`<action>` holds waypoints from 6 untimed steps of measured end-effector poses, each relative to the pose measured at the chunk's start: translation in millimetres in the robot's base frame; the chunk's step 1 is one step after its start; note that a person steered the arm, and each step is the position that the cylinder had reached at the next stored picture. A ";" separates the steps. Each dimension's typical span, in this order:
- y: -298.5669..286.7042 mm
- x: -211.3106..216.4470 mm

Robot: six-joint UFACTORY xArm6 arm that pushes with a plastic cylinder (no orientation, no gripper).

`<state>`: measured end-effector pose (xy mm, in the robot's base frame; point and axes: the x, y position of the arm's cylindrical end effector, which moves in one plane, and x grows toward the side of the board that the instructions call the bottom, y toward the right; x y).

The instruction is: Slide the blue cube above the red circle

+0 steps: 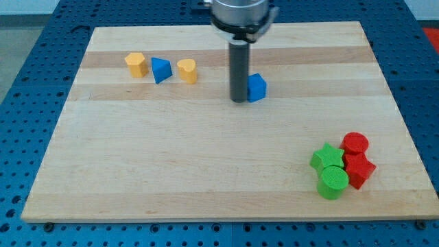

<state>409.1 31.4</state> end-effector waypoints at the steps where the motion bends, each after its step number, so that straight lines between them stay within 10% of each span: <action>1: -4.0 -10.1; 3: -11.7 -49.0; 6: 133.6 29.9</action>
